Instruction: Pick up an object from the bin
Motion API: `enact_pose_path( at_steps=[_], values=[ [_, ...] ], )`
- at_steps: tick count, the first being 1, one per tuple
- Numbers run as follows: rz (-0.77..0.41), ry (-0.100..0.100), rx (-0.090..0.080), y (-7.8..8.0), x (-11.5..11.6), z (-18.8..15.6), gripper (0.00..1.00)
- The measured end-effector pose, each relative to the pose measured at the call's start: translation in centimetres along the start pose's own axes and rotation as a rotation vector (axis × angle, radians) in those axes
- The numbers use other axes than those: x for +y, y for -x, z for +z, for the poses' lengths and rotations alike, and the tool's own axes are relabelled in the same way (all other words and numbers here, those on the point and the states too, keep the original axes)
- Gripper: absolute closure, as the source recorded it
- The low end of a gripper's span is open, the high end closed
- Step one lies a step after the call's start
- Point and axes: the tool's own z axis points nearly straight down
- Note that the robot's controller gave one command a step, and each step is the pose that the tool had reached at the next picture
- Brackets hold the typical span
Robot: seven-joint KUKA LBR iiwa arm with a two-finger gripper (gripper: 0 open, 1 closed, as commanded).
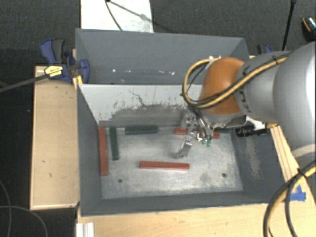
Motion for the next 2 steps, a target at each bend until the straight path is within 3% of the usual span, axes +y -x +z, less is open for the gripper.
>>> enact_pose_path(
  at_steps=[1,2],
  values=[
    [-0.010,-0.006,0.003,0.8,-4.8,0.2,0.00],
    [0.051,-0.001,0.000,0.0,-0.2,0.6,0.00]
  ],
)
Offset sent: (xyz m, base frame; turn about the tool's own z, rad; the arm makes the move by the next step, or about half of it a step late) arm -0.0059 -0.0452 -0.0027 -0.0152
